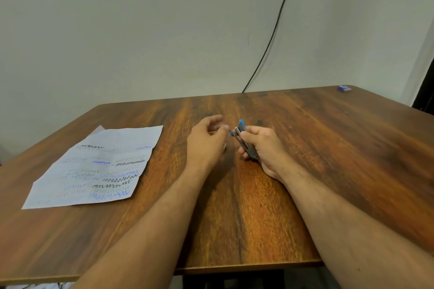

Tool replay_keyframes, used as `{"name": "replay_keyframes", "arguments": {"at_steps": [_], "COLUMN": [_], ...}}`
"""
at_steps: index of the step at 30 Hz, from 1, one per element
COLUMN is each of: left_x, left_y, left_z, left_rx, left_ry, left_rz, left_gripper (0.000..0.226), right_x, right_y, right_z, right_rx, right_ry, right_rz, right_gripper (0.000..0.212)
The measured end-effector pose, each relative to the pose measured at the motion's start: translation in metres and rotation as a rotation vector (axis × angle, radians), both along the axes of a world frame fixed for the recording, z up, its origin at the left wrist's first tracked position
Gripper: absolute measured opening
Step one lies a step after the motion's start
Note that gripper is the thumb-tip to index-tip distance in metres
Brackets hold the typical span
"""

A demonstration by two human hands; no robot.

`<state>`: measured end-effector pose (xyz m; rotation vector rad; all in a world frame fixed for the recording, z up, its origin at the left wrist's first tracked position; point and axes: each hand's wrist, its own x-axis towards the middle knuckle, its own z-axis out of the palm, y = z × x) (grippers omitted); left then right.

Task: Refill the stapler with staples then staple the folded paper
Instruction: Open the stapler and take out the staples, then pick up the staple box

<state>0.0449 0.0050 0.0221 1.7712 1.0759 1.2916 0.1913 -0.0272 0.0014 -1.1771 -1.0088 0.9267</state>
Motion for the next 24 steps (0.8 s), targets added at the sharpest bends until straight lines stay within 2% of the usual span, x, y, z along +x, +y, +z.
{"name": "replay_keyframes", "arguments": {"at_steps": [5, 12, 18, 24], "left_x": [0.002, -0.002, -0.006, -0.005], "left_y": [0.001, 0.005, 0.004, 0.003], "left_z": [-0.018, -0.016, -0.017, -0.019], "left_rx": [-0.171, -0.167, -0.118, 0.042], "left_ry": [-0.224, -0.249, -0.192, 0.037], "left_rz": [-0.201, -0.232, -0.191, -0.031], "left_gripper": [0.018, 0.016, 0.009, 0.006], "right_x": [0.001, 0.001, -0.003, -0.009], "right_y": [0.001, -0.001, -0.004, -0.009], "right_z": [-0.004, -0.004, -0.001, 0.003], "right_rx": [0.03, 0.068, 0.073, 0.079], "right_ry": [-0.055, -0.123, -0.167, -0.204], "right_rz": [0.014, -0.043, -0.062, -0.024], "right_gripper": [0.019, 0.022, 0.025, 0.027]}}
